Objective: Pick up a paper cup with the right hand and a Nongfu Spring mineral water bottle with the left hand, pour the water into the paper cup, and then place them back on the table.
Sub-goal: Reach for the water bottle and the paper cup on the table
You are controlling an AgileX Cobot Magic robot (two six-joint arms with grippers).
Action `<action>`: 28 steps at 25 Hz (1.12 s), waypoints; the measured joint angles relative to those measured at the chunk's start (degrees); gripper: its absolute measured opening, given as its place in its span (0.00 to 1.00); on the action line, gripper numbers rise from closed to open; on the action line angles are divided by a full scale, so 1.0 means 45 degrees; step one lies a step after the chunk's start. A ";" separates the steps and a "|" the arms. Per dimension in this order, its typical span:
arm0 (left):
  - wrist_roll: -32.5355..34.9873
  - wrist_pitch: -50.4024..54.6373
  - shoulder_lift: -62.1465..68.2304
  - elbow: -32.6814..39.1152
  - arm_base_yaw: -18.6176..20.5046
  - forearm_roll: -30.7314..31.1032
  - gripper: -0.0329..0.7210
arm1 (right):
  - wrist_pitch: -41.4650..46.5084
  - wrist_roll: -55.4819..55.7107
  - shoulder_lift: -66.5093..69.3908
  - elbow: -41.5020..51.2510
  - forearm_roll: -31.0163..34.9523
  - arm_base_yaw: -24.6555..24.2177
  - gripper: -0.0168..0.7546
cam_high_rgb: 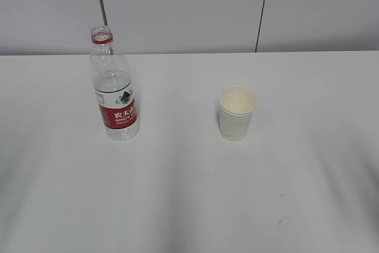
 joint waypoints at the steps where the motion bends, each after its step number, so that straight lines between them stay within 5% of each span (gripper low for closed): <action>1: 0.0000 0.0000 0.0105 0.0000 -0.0150 0.0000 0.70 | -0.0076 0.0000 0.0072 0.0000 0.0000 0.0000 0.78; 9: 0.0000 -0.0471 0.1528 0.0000 -0.1769 0.0212 0.70 | -0.0937 0.0000 0.1160 0.0000 -0.0243 0.0000 0.78; 28: 0.0000 -0.3746 0.4685 0.0000 -0.1902 0.0212 0.70 | -0.3267 0.0000 0.4227 -0.0250 -0.1404 0.0000 0.78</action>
